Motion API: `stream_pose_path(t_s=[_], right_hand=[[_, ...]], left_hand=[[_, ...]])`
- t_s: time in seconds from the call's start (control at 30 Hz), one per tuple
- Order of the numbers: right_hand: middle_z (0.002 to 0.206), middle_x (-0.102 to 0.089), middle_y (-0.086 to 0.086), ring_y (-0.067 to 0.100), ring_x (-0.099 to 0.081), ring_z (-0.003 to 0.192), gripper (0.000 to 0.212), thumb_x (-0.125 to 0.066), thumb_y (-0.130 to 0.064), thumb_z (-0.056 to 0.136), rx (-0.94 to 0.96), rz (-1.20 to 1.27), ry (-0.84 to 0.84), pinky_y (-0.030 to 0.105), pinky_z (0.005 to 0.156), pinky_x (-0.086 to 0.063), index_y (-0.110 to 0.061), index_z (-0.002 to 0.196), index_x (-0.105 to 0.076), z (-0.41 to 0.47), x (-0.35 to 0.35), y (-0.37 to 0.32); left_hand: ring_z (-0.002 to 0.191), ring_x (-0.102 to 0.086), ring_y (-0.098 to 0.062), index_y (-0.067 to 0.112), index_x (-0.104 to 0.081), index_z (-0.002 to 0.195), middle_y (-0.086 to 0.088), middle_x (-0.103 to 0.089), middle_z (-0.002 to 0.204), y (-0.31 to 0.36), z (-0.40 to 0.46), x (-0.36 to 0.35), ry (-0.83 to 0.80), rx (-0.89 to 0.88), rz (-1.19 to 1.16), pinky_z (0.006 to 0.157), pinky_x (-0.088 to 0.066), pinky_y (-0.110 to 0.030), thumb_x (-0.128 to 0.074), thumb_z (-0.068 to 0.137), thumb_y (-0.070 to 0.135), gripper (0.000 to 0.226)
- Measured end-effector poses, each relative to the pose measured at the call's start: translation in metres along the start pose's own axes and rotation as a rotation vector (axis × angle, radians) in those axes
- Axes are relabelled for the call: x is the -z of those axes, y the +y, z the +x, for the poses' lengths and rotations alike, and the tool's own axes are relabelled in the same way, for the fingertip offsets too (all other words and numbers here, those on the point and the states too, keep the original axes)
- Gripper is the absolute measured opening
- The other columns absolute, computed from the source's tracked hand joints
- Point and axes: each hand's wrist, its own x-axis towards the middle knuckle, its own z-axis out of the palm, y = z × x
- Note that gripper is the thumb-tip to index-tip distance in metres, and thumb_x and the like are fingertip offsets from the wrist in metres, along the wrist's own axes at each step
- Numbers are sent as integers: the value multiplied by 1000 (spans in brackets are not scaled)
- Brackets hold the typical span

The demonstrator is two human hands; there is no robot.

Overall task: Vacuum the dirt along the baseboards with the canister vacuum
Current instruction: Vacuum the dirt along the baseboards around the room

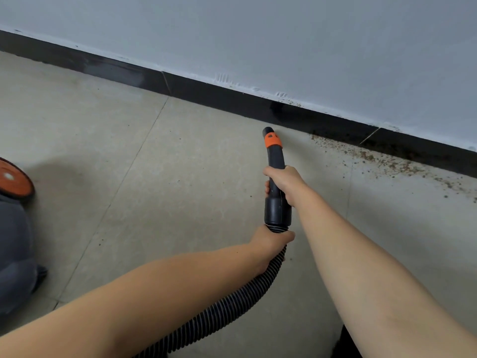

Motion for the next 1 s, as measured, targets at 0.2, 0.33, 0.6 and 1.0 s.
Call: stream_pose_path(t_s=[0.2,0.33,0.6,1.0], right_hand=[[61,-54,8,18,-51,43,10,-57,-10,84,-27,11,107,28,50,-49,-10,87,-48,-32,41,27],[58,-55,6,17,-52,43,10,-57,-12,83,-86,29,175,26,49,-49,-11,87,-48,-51,71,50],[52,-53,5,17,-50,41,10,-56,-10,84,-121,175,280,29,49,-48,-10,88,-47,-72,94,78],[53,-52,5,16,-50,38,10,-59,-10,84,-145,406,419,27,47,-48,-9,86,-49,-88,122,109]], left_hand=[[53,-49,-18,11,-49,87,-6,-49,67,-21,-18,-32,-114,35,120,52,-46,-26,-62,86,12,13],[54,-49,-18,10,-50,86,-6,-48,65,-39,-26,-55,-195,64,183,55,-47,-27,-61,83,10,11],[50,-48,-18,11,-48,79,-6,-49,64,-55,-32,-62,-316,110,310,51,-44,-23,-60,82,13,12],[52,-49,-17,13,-51,89,-5,-50,67,-61,-40,-74,-388,81,441,46,-45,-22,-63,84,16,14]])
